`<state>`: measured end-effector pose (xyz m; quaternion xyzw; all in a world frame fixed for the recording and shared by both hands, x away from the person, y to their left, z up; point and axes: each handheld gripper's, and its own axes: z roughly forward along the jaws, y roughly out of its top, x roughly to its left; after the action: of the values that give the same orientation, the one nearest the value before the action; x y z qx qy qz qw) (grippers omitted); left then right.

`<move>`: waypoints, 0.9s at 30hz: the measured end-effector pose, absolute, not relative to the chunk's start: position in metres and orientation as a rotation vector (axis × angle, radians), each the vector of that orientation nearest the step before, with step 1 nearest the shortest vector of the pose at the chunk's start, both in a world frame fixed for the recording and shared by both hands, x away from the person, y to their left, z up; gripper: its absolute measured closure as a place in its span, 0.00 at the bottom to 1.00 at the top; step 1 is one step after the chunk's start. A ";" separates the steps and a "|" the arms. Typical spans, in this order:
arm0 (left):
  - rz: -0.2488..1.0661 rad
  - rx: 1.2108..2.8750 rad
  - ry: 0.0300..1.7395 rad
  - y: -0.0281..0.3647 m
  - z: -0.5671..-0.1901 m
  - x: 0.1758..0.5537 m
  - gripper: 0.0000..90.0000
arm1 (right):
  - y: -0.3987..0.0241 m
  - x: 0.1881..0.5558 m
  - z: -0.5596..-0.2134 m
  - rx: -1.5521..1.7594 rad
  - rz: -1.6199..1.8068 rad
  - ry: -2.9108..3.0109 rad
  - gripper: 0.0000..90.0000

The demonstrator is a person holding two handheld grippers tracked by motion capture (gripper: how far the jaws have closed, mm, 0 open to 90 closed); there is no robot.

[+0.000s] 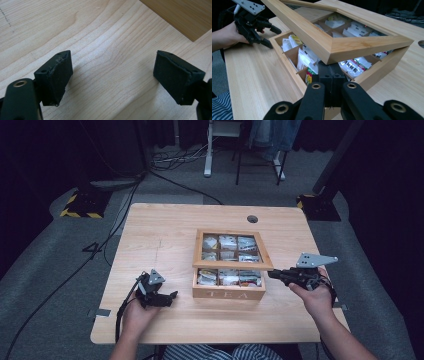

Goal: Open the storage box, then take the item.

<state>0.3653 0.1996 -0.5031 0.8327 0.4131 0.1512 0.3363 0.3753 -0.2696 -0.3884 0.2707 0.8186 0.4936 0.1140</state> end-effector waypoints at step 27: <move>0.361 2.162 1.094 0.201 -0.484 0.361 0.35 | -0.262 0.397 -0.356 0.765 1.453 2.363 1.00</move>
<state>0.3610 0.2008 -0.4838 0.8303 0.4202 0.1386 0.3388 0.3967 -0.2615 -0.3557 0.2637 0.8140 0.5005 0.1318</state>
